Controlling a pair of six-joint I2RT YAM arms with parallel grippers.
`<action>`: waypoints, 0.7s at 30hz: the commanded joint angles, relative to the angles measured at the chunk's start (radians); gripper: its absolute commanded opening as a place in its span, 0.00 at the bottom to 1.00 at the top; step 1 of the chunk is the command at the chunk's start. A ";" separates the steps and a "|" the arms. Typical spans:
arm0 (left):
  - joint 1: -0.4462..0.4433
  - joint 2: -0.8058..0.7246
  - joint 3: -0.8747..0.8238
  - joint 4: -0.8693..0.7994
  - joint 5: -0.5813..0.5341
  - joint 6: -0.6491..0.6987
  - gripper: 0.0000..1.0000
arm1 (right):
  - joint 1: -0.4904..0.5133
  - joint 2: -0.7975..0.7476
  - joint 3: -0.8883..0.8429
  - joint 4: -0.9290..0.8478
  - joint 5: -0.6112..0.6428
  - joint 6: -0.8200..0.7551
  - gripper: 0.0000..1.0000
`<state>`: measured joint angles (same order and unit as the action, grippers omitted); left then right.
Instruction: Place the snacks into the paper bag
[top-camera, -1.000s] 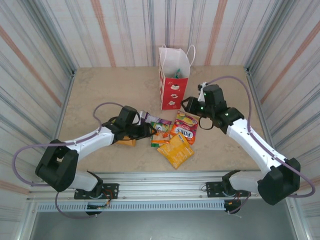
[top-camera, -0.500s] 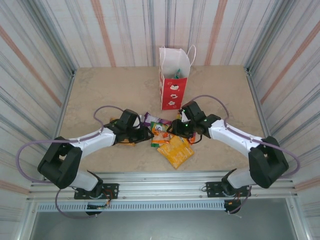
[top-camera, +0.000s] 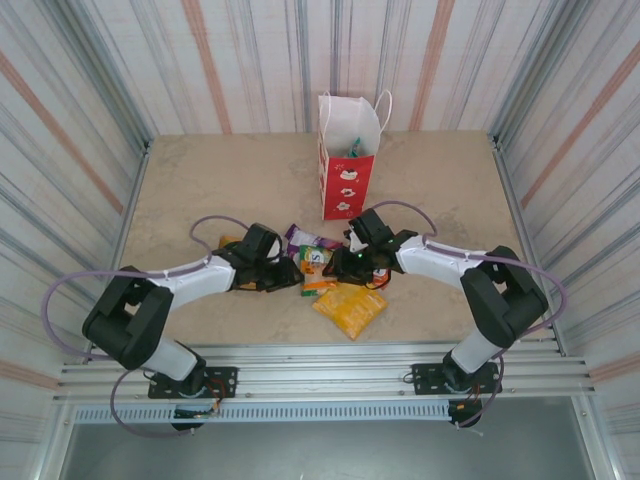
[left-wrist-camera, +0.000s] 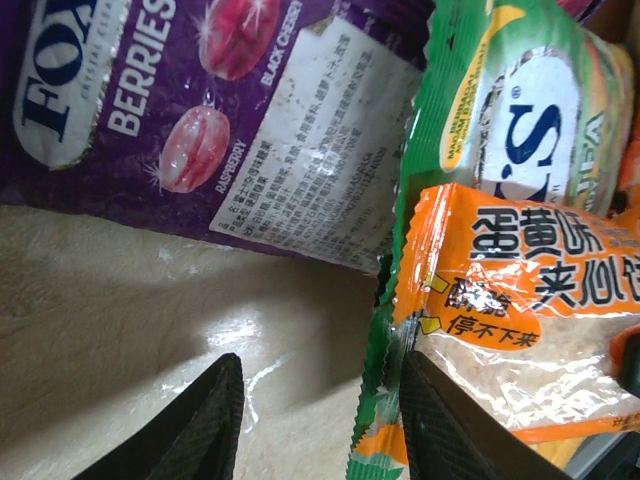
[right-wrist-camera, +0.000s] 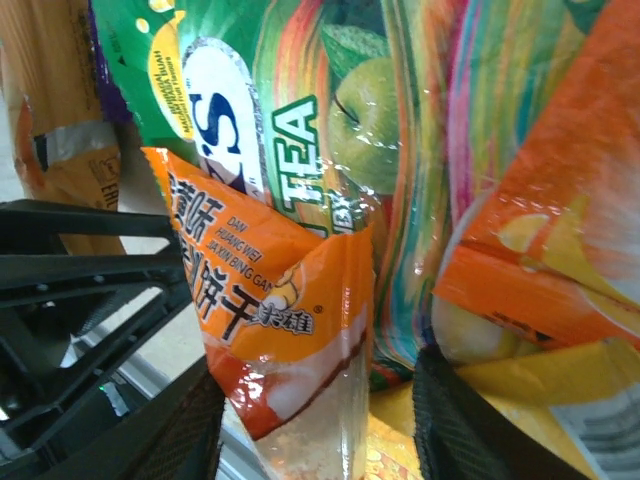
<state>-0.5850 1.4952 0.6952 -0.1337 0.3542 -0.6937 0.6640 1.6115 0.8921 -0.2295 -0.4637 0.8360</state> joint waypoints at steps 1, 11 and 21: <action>-0.006 0.028 -0.007 -0.012 -0.019 0.026 0.46 | 0.012 0.023 0.023 0.038 -0.024 0.025 0.44; -0.008 0.034 0.007 -0.019 -0.017 0.029 0.46 | 0.013 -0.042 0.010 0.039 -0.008 0.028 0.25; -0.008 -0.081 0.056 -0.109 -0.046 0.040 0.51 | 0.013 -0.178 -0.018 0.018 0.068 0.023 0.15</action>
<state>-0.5850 1.4754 0.7147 -0.1871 0.3389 -0.6762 0.6739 1.4742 0.8894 -0.1944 -0.4320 0.8566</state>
